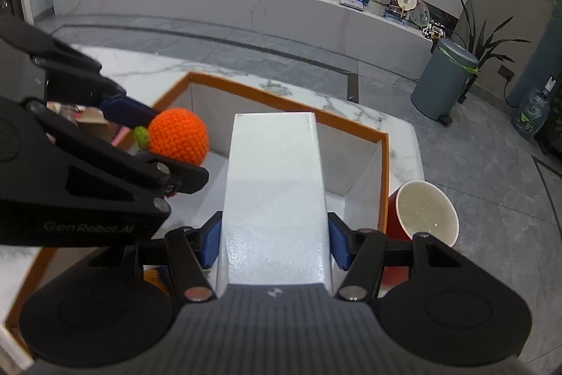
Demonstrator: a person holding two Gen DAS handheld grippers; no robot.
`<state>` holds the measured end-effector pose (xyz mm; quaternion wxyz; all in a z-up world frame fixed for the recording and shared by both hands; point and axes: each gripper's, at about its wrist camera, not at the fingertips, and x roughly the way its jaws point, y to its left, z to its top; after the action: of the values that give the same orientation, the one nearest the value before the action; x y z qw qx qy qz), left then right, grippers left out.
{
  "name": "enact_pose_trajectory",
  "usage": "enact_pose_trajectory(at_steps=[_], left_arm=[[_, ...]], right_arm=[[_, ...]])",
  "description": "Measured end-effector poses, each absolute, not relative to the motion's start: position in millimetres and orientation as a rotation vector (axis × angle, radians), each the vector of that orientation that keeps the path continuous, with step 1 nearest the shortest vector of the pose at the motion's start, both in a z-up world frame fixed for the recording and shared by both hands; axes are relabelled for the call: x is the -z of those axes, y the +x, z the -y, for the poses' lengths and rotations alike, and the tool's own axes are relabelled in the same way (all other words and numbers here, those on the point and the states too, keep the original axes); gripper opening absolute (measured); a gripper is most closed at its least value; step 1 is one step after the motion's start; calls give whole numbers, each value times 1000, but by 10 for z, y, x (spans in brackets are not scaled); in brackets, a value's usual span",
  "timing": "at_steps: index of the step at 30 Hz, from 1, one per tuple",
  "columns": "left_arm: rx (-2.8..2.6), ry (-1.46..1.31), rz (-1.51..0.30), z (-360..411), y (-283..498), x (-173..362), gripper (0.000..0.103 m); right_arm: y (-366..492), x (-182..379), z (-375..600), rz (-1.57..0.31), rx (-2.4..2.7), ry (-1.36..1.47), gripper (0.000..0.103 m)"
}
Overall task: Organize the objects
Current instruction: 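Lift the ball and white box and carry both into the orange box, then open both tools to release the ball and white box inside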
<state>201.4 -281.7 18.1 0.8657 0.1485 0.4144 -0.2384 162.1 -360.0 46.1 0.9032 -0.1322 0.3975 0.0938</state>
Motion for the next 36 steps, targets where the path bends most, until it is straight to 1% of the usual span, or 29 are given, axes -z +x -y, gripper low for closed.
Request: enact_pose_trajectory(at_steps=[12,30,36], left_arm=[[454,343,-972,2878,2256,126,51],[421,452,-971,2999,2287,248,51],[422,449,-966,2991,2284,240,56]], right_arm=[[1908,-88,3595,-928,-169,-283,62],[1954,83,3464,-925,-98,-464,62],[1913,132,3422,-917,-76,-524,61]])
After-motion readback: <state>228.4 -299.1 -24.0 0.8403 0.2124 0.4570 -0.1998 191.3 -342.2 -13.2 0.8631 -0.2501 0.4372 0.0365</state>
